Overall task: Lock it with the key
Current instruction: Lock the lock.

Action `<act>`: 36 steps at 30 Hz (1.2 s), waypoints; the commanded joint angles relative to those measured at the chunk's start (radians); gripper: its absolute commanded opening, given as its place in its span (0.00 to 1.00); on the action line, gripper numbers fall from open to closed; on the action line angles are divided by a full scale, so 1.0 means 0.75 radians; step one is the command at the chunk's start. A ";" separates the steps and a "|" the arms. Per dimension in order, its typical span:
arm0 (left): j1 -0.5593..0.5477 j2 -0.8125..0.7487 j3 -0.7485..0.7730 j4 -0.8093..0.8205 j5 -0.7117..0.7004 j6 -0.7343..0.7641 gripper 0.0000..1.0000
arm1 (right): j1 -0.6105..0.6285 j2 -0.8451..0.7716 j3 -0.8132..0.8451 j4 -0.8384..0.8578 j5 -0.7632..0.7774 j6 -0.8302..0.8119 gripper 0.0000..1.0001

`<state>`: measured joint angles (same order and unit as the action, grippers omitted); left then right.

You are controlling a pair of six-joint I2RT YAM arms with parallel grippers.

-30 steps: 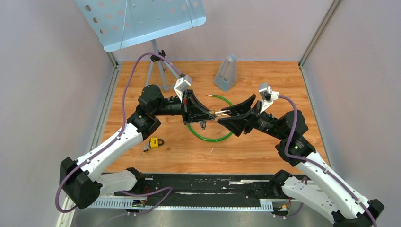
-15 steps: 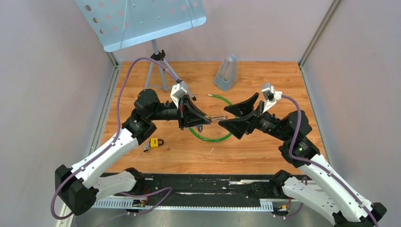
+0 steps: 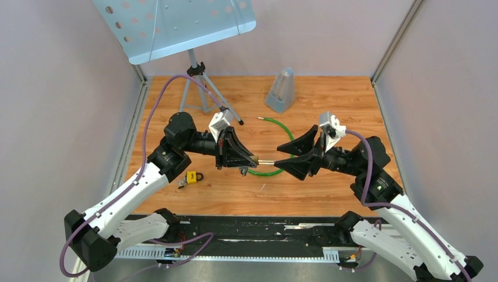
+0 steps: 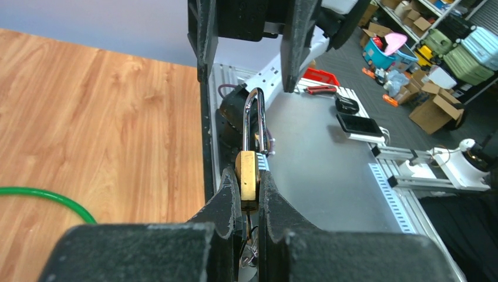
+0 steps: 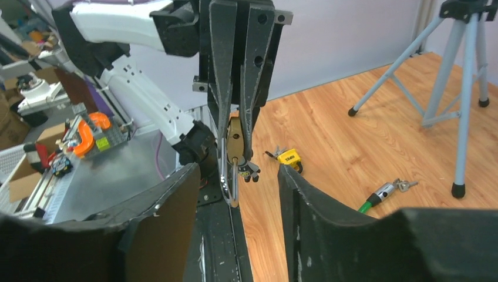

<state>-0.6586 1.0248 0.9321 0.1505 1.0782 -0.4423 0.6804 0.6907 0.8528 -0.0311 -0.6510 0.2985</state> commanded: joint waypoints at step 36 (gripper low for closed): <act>0.007 -0.136 0.006 -0.041 0.001 0.119 0.00 | 0.038 0.121 0.080 0.021 -0.248 -0.056 0.00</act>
<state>-0.6575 0.9524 0.9318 0.0437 1.0824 -0.3382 0.6979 0.7799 0.8780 -0.0635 -0.8253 0.2611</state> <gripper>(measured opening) 0.077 0.012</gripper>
